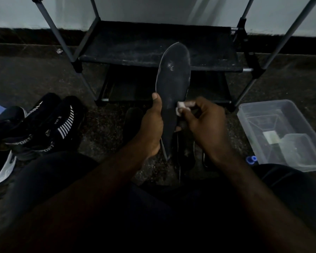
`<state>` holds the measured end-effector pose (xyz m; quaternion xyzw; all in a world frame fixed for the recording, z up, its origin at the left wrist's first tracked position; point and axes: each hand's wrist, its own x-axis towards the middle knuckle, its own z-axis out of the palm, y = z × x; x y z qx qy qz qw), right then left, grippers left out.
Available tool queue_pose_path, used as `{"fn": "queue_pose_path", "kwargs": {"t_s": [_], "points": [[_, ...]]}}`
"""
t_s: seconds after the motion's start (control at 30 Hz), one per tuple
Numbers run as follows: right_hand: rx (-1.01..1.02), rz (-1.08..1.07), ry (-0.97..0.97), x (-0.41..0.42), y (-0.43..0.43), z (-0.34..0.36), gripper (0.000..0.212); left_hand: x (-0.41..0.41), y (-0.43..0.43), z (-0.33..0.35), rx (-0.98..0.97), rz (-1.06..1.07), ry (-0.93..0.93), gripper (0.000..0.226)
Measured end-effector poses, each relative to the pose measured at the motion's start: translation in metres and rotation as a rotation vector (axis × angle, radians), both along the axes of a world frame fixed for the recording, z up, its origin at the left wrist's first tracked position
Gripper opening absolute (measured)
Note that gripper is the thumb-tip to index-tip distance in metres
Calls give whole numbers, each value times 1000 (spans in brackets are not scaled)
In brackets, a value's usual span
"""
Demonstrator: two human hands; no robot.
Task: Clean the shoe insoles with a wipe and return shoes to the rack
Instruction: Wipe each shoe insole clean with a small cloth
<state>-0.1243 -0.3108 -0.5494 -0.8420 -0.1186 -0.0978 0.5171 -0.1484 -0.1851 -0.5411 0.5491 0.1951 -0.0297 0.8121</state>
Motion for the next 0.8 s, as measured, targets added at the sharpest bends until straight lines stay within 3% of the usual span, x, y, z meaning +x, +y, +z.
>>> {"fn": "queue_pose_path", "kwargs": {"t_s": [0.07,0.2,0.37,0.53,0.7,0.8], "points": [[13,2,0,-2,1,0,4,0,1,-1,33,7,8,63],[27,211,-14,-22,17,2,8,-2,-1,-1,7,58,36,65],[44,-41,11,1,2,-2,6,0,0,0,34,11,16,62],[52,237,-43,-26,21,5,11,-3,0,0,-45,24,49,73],[206,14,83,2,3,0,6,0,-3,2,3,25,6,62],[168,107,30,-16,14,0,12,-2,-3,-1,-36,-12,19,72]]}}
